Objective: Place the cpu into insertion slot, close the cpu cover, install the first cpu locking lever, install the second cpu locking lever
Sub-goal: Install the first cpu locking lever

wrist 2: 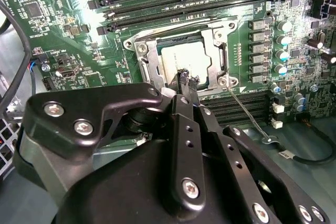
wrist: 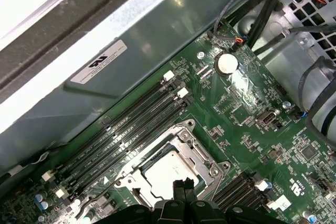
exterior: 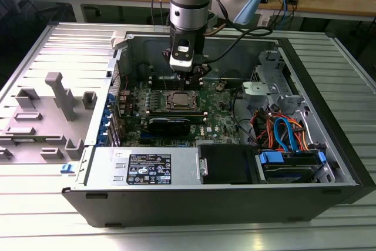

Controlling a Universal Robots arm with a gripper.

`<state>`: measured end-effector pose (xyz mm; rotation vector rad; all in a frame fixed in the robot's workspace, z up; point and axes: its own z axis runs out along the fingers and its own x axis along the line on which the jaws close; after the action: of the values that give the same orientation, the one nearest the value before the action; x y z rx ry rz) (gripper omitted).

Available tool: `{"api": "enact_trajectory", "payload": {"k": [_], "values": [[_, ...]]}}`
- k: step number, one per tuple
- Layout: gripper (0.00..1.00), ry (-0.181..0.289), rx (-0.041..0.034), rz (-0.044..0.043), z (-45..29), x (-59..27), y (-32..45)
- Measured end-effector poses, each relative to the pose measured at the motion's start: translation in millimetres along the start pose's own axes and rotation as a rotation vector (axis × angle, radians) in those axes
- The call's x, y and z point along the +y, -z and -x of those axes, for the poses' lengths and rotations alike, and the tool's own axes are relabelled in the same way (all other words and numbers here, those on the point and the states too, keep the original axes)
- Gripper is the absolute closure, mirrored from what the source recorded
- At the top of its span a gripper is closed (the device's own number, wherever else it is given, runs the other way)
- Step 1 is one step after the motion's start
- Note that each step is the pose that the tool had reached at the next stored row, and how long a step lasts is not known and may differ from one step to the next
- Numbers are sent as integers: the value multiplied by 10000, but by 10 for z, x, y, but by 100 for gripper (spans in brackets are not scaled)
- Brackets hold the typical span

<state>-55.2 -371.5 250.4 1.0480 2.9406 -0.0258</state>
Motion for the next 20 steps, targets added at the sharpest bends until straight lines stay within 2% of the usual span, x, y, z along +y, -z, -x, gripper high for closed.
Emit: {"api": "enact_trajectory", "payload": {"k": [1,2,3,6,20], "values": [[89,114,-1,3,0,0,0],[89,566,-5,14,0,0,0],[89,806,-7,19,0,0,0],[89,1164,-10,28,0,0,0],[89,1181,-11,28,0,0,0]]}}
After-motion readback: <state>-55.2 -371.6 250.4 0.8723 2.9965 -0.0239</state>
